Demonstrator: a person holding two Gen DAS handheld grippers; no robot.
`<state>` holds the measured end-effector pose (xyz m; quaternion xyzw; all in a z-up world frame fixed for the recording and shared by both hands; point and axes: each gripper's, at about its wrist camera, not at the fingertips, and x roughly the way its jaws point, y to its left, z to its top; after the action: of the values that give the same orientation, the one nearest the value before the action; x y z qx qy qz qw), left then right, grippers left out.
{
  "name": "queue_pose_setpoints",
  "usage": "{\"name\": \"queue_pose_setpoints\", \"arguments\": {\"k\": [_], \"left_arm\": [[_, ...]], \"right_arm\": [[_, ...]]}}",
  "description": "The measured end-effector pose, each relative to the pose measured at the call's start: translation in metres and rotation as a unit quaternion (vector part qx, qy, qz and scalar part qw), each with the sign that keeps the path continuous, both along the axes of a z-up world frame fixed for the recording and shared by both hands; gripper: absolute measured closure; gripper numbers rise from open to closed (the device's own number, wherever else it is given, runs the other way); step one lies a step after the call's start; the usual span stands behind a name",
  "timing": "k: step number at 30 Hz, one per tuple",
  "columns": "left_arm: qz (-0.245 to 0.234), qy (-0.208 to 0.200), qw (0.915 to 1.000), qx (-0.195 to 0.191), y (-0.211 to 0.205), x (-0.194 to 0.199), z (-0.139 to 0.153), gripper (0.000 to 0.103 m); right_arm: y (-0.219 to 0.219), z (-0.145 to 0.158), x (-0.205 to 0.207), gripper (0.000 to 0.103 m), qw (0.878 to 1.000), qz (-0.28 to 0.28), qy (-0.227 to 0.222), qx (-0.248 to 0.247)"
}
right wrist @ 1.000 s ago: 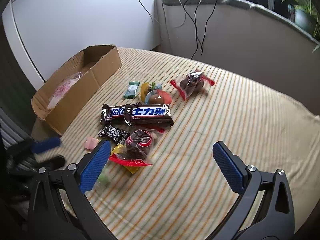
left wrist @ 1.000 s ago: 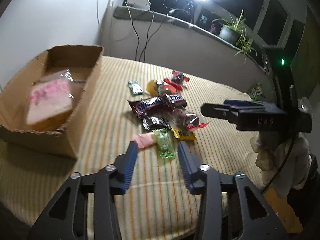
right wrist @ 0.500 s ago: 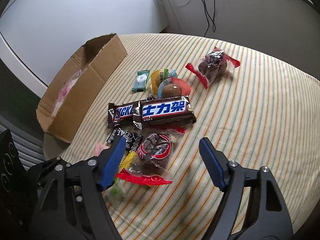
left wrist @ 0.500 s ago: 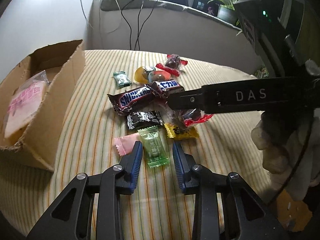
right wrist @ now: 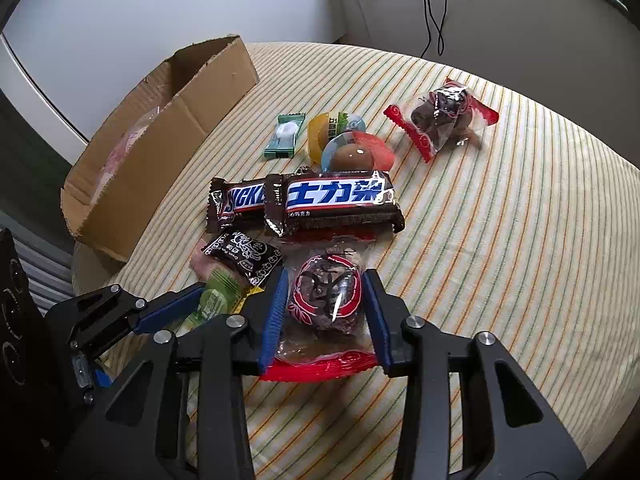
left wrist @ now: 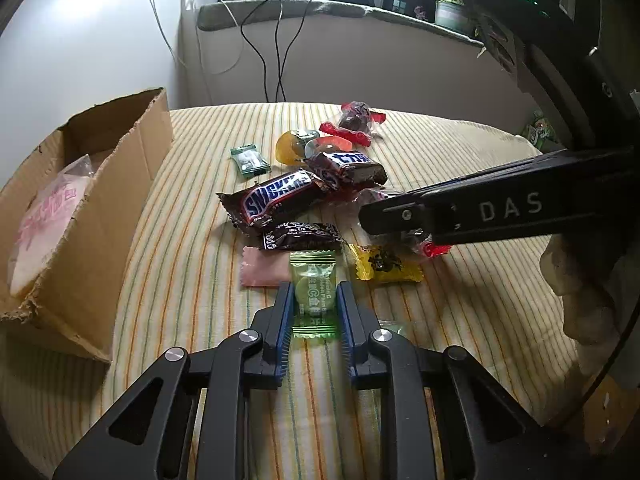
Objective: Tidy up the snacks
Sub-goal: 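Grasp the red-wrapped chocolate with the right tool while the left tool grasps the green candy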
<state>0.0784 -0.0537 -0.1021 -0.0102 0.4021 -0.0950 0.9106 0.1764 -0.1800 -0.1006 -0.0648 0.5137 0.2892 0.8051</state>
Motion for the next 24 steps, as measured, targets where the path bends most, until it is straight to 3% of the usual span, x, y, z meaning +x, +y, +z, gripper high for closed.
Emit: {"name": "queue_pose_setpoints", "arguments": {"k": [12, 24], "left_arm": [[0.005, -0.002, 0.9993, -0.038, 0.01, -0.007, 0.008, 0.084], [0.015, -0.034, 0.9976, -0.058, 0.028, -0.02, 0.04, 0.084]], "right_arm": [[-0.021, 0.006, -0.014, 0.068, 1.0, -0.013, -0.009, 0.01], [-0.034, 0.031, -0.032, 0.068, 0.999, -0.021, -0.036, 0.022]]}}
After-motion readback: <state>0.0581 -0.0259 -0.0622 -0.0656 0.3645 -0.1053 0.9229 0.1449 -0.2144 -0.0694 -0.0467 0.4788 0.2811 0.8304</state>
